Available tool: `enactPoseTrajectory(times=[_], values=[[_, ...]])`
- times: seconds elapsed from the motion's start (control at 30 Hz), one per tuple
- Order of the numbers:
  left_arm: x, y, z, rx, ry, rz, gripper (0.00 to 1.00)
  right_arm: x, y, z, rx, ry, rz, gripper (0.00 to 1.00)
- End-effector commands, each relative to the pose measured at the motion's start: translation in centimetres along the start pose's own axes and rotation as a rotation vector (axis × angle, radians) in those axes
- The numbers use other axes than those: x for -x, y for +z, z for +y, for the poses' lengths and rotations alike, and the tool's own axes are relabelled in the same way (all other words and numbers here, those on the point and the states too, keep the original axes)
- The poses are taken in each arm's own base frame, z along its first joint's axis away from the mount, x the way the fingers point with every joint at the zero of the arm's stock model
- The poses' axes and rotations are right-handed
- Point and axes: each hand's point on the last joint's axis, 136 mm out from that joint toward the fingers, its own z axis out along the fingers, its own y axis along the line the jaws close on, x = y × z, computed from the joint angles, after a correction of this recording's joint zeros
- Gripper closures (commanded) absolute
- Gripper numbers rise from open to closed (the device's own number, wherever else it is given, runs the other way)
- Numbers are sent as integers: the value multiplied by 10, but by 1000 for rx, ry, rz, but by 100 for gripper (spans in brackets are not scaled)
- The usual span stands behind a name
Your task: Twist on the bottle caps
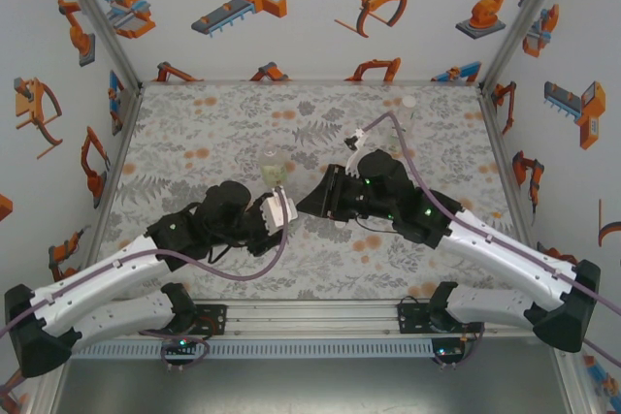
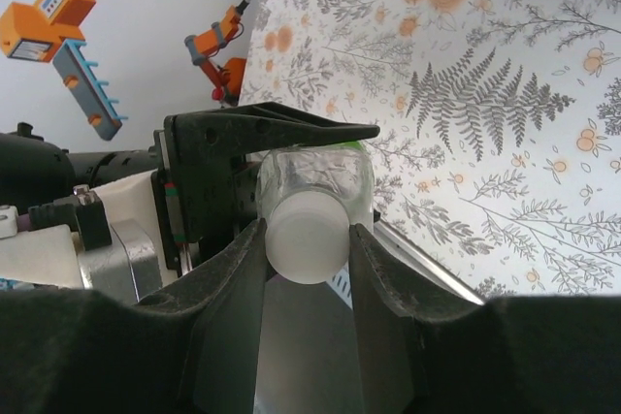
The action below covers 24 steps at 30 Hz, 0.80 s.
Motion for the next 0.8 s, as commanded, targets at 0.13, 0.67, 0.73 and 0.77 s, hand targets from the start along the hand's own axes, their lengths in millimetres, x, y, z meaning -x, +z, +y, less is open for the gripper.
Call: enactPoseTrajectory(times=[0.13,0.67,0.73,0.77], values=[[44,-7,-10,-68,57,-168,100,13,-38,47,82,-287,-5,40],[47,-30,-69,-420,64,-201,100,-54,-86,85,483,-1295,232,47],[48,-30,-69,-422,61,-206,100,-63,-88,89,570,-1346,229,47],[48,-29,-69,-424,59,-204,100,-65,-88,92,600,-1355,223,47]])
